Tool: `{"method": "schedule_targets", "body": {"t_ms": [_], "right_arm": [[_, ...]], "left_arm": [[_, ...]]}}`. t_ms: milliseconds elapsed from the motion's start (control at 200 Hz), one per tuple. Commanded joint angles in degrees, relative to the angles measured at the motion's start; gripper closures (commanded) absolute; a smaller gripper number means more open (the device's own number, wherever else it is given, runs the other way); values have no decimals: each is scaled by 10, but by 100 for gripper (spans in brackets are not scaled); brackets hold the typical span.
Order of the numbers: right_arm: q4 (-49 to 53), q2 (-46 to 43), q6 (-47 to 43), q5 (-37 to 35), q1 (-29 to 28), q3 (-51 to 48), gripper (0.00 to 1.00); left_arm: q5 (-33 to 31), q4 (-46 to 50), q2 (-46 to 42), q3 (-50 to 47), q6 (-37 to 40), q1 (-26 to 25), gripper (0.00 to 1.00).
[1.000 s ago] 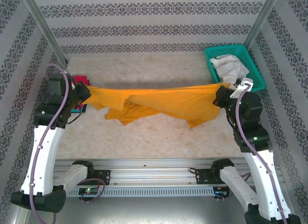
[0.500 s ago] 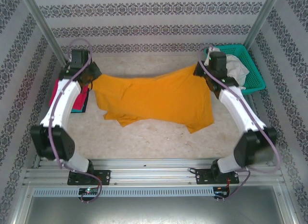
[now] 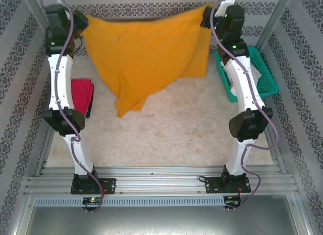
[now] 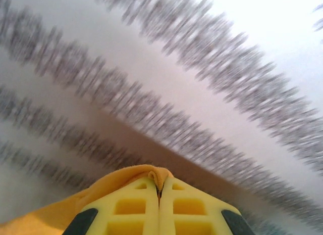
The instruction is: Fold and stack the t-shirts
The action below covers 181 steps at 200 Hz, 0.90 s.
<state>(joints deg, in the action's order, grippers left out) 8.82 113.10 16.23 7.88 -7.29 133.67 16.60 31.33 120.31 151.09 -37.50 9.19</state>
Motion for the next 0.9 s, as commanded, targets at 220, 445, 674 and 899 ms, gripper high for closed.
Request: {"method": "schedule_targets", "body": {"t_ms": [220,445,674,899], "right_arm": [[53,-84,-24,57,43,40,100],[-49,-280,-26,75,44,-380,100],[-59,-433,28,92,17,-779,100],[-23,-466,104,25,-27,-996,100]], "left_arm": [[56,-38,-170,-95,-12,35,100],[66,-176,-379,-540,-41,35,100],[94,-186,-545,-918,-79,32,100],[83,-138,-612,-1135,-76,32,100]]}}
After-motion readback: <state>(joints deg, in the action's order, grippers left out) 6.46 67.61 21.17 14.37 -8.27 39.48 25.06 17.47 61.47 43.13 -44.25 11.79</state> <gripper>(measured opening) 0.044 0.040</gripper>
